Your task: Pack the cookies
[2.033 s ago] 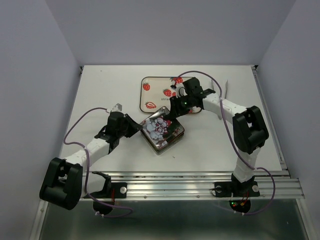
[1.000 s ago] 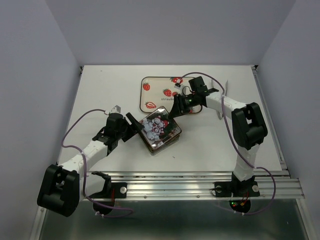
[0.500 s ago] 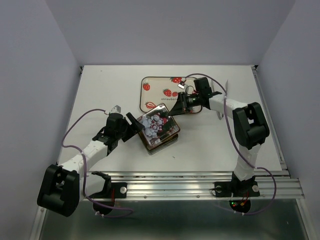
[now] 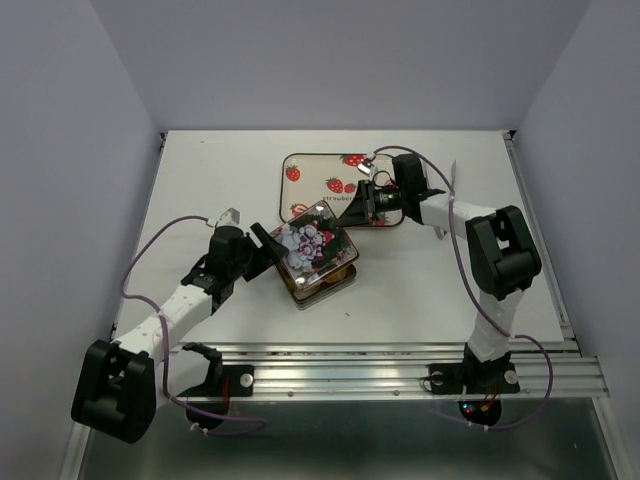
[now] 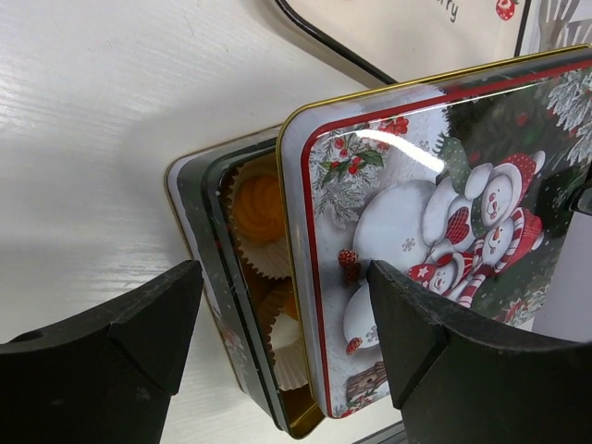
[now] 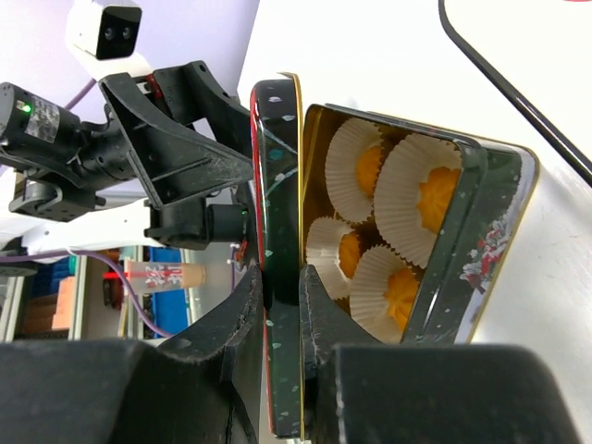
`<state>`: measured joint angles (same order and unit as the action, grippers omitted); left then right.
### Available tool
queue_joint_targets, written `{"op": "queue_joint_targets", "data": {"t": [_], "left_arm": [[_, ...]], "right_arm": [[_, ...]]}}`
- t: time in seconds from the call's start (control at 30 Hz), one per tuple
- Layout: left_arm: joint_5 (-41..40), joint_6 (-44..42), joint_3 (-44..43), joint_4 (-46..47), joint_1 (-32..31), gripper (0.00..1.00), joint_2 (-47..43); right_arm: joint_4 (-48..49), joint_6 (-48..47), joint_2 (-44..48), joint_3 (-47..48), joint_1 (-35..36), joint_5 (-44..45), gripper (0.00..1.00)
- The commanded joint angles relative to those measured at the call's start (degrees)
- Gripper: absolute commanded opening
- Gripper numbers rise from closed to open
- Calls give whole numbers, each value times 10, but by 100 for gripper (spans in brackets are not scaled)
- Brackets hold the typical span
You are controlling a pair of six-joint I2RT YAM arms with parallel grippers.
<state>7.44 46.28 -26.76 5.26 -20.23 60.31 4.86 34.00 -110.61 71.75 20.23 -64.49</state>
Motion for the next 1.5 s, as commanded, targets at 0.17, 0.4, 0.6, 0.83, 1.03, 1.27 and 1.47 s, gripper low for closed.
{"op": "queue_joint_targets", "data": {"t": [0.17,0.4,0.6,0.83,1.03,1.27,1.47], "left_arm": [[-9,-12,-15,-17,-2,83,-46],[-22,8,1,-52,-2,85,-102],[-11,19,19,-46,-2,86,-102],[3,17,21,-31,-2,85,-81],[7,14,18,-25,-2,85,-68],[6,12,15,-20,-2,85,-58],[9,7,7,-15,-2,85,-43]], "right_arm": [[72,51,31,-19,-3,-57,1],[73,53,20,-29,9,-65,1],[70,44,9,-35,10,-50,1],[-13,-21,-11,-13,22,-17,1],[-10,-14,-22,-13,22,-10,1],[-10,-15,-30,-10,22,21,1],[-9,-13,-37,-5,22,27,1]]}}
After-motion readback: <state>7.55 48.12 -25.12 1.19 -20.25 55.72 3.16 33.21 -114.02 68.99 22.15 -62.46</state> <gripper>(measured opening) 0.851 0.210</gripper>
